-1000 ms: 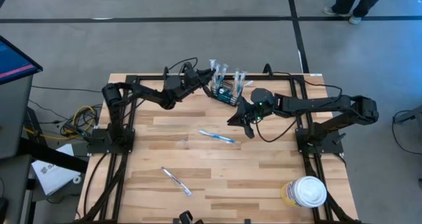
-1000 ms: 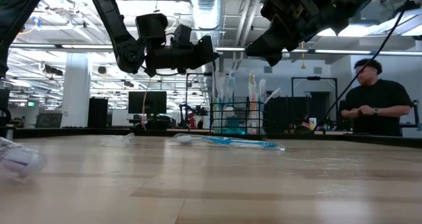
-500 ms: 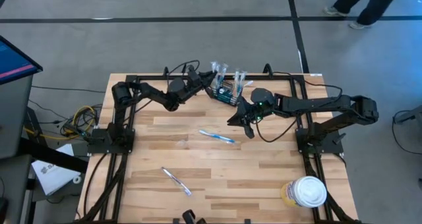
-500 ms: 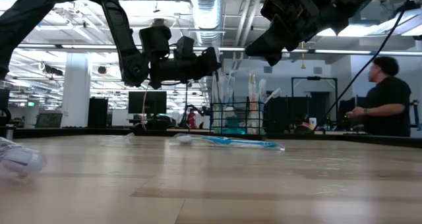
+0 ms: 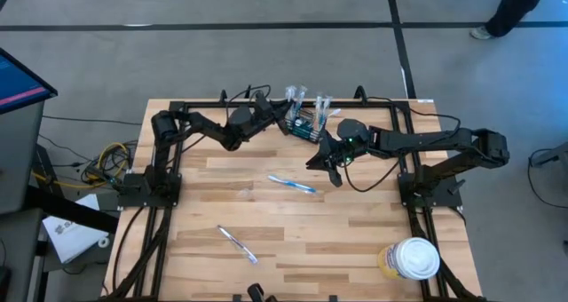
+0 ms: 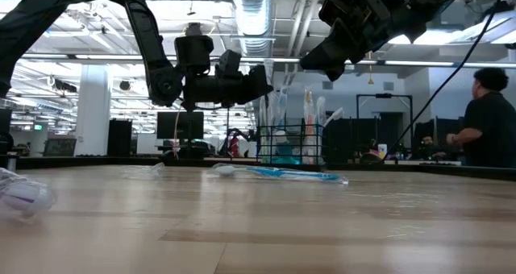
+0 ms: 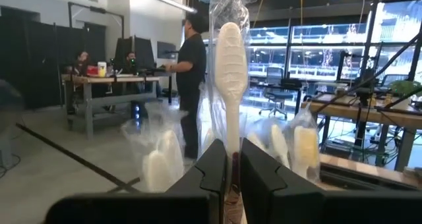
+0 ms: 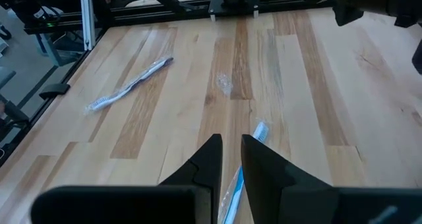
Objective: Pick & Place toothbrushing station
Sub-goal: Put the right violet toothbrush into the mesh organizer
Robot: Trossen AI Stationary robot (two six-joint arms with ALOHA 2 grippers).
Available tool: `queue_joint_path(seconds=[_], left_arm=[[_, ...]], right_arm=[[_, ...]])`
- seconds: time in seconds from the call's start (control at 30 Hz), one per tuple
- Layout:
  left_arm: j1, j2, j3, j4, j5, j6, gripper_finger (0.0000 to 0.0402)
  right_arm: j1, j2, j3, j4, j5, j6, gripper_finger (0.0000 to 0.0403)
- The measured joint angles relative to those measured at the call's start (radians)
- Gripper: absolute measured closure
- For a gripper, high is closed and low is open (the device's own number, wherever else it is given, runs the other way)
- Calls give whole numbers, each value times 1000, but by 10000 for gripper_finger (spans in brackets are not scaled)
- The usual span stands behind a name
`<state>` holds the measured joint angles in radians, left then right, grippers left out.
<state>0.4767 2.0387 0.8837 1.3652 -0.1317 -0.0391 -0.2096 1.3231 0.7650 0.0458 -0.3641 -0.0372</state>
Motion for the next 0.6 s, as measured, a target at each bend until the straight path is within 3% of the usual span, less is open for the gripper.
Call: queue_joint_path(seconds=[0.6], left_arm=[[-4, 138, -1, 52, -34, -69, 383]], right_arm=[[0, 0, 0, -3, 0, -15, 354]])
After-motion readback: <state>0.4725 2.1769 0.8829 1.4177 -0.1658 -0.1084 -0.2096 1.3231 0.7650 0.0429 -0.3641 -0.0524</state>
